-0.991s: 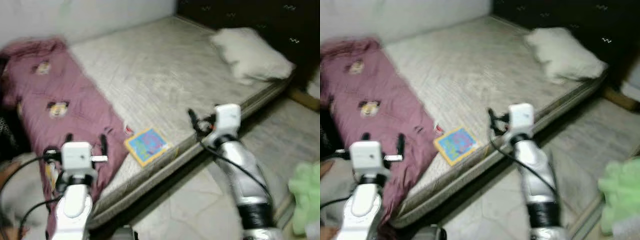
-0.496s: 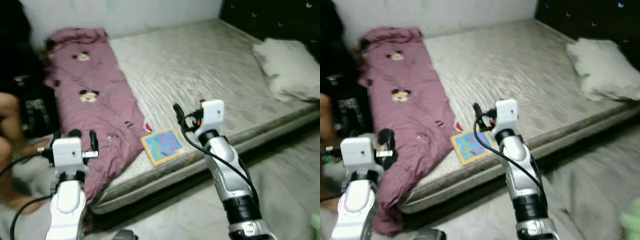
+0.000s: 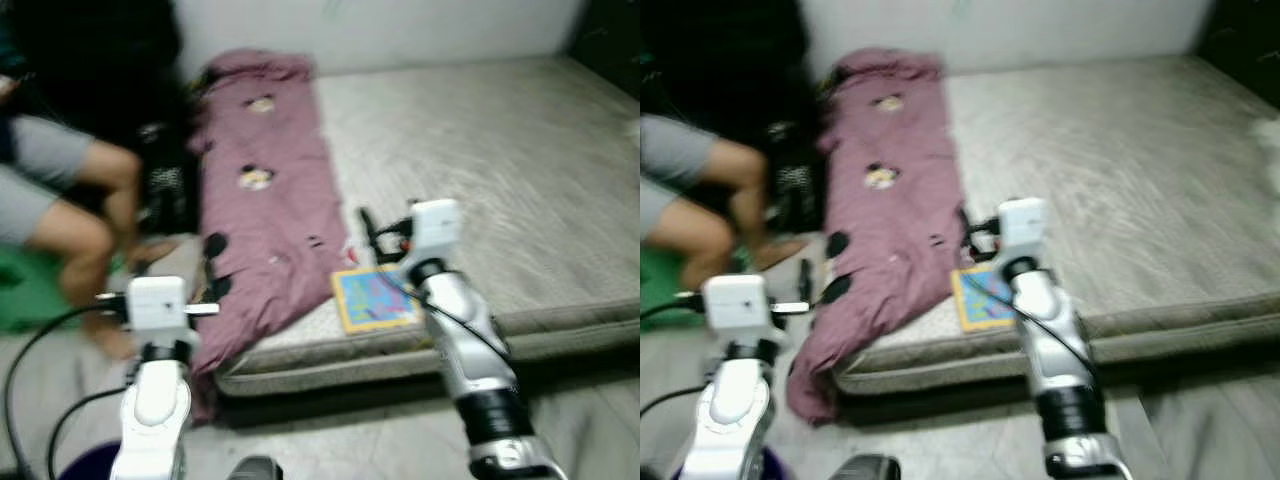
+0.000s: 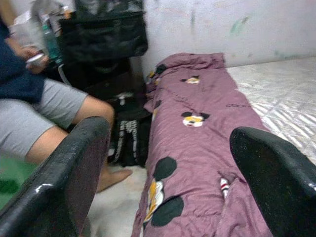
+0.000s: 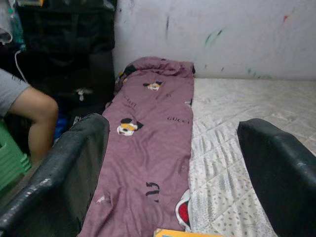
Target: Clean up the room
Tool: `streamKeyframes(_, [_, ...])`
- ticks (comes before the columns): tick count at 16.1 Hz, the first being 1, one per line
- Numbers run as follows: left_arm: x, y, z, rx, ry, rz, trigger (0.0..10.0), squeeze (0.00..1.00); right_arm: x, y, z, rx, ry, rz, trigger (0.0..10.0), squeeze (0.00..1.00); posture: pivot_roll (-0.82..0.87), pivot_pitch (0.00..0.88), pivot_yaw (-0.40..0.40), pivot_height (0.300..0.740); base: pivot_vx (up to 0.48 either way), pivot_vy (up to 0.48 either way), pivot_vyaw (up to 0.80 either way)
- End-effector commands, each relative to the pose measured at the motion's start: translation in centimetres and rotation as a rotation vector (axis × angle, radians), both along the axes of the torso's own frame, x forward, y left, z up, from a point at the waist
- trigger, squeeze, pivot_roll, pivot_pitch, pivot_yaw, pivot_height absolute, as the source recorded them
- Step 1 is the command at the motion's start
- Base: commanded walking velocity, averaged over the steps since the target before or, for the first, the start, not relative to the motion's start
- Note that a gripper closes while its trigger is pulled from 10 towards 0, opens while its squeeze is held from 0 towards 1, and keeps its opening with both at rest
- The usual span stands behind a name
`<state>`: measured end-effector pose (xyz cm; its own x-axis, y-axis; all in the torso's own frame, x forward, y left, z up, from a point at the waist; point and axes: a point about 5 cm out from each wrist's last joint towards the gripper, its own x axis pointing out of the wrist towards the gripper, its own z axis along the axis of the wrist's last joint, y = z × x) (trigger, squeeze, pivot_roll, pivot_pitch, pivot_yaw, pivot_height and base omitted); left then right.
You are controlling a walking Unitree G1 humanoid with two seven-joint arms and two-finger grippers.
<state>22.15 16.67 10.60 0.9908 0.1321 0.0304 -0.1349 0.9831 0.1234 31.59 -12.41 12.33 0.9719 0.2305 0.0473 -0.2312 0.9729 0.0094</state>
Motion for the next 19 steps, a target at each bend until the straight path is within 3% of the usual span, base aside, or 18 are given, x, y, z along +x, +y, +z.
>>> streamKeyframes(1, [0.00,0.66,0.29,0.012,-0.008,0.011,10.0,0.00,0.16,0.95,0.41,0.013,-0.015,0.028,10.0,0.00,-0.01,0.000,-0.014,0.740,0.000,0.000,0.80])
streamKeyframes(19, [-0.07,0.32,0.40,-0.024,-0.023,-0.031,10.0,0.00,0.45,0.95,0.56,0.022,-0.022,0.026,10.0,0.00,-0.01,0.000,-0.023,0.740,0.013,0.000,0.00])
